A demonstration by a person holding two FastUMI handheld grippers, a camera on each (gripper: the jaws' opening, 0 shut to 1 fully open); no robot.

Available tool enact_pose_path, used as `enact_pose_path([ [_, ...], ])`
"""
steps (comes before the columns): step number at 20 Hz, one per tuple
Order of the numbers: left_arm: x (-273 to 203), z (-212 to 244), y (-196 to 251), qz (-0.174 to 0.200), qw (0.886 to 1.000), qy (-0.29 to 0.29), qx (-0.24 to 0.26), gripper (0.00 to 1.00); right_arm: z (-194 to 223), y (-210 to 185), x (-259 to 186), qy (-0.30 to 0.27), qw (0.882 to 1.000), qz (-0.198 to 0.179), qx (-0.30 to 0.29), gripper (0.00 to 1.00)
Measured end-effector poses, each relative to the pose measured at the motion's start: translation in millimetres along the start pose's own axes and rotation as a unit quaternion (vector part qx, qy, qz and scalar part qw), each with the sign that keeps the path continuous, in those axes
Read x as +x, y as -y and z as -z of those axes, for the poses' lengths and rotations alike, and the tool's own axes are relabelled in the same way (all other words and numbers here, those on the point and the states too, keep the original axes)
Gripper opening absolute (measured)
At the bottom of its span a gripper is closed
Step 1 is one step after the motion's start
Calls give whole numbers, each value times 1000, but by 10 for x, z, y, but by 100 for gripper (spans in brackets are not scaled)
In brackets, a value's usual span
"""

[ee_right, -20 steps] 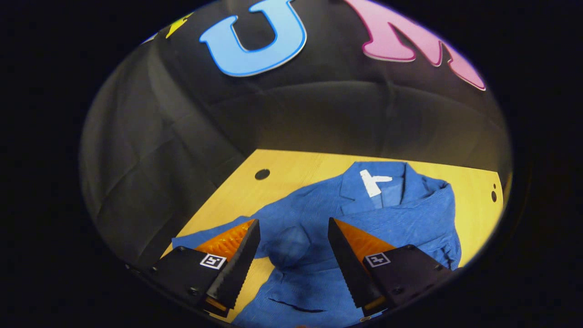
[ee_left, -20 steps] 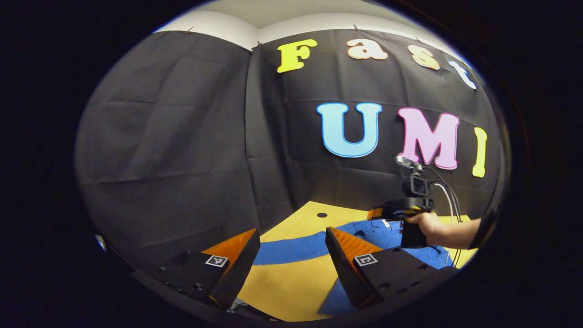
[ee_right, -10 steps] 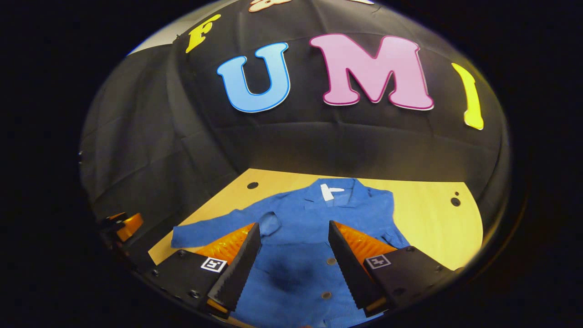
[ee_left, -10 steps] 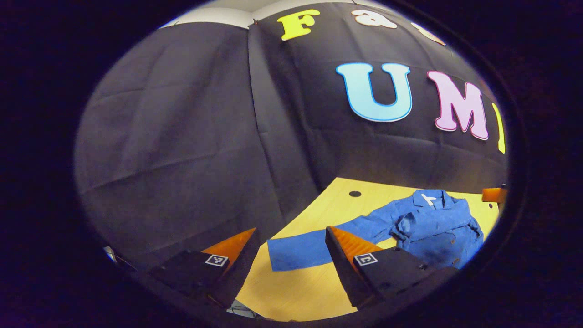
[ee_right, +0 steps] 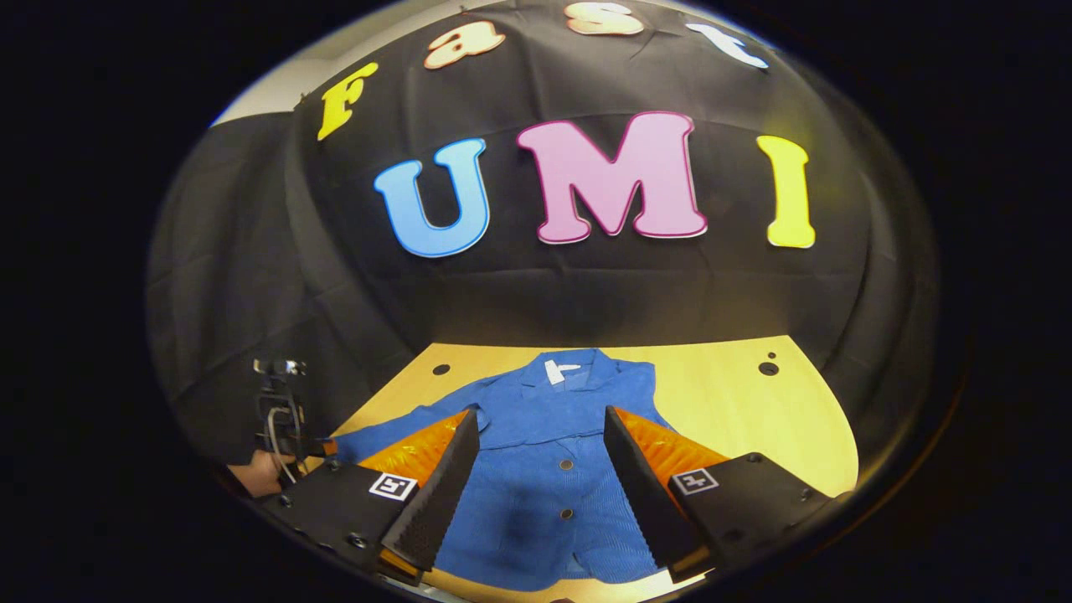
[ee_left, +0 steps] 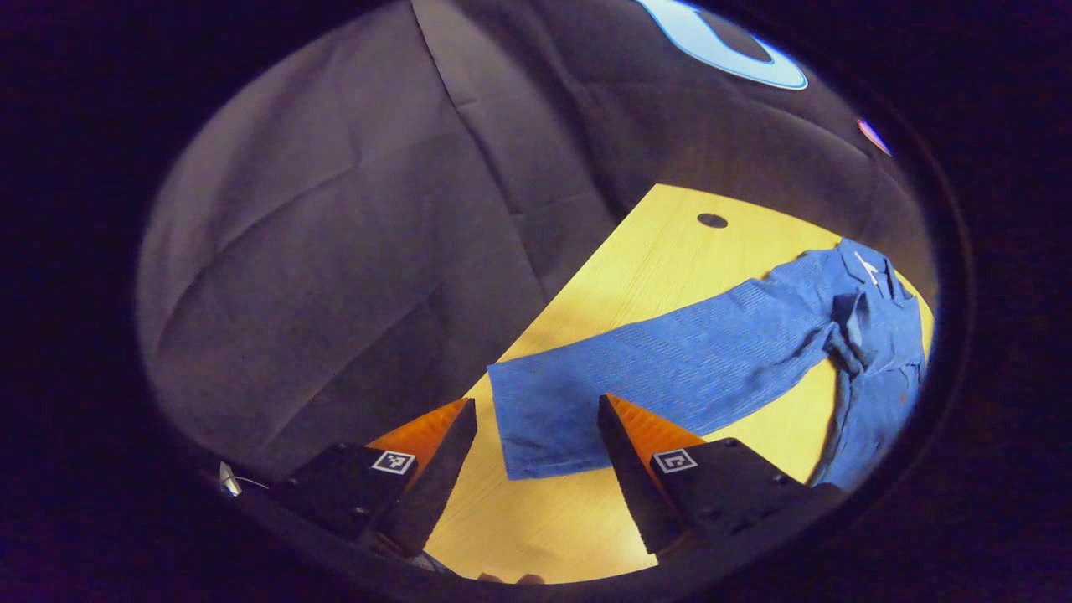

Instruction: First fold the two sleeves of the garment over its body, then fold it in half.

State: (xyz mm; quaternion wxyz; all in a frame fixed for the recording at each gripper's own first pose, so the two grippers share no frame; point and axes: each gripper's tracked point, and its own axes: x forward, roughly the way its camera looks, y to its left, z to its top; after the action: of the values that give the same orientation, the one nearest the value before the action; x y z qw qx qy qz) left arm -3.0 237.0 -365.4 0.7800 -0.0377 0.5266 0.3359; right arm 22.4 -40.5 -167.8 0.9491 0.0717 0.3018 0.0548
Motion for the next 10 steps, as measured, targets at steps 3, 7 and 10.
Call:
enact_pose_path([
  [3,96,11,-79,2,999,-45,-18,86,131,162,-166,-9,999,31,-9,94],
  [7,240,157,-59,25,995,-74,-68,82,408,90,-318,-45,999,28,10,94],
  [10,219,183,-27,49,987,-84,-130,83,454,147,-324,-51,998,31,-4,94],
])
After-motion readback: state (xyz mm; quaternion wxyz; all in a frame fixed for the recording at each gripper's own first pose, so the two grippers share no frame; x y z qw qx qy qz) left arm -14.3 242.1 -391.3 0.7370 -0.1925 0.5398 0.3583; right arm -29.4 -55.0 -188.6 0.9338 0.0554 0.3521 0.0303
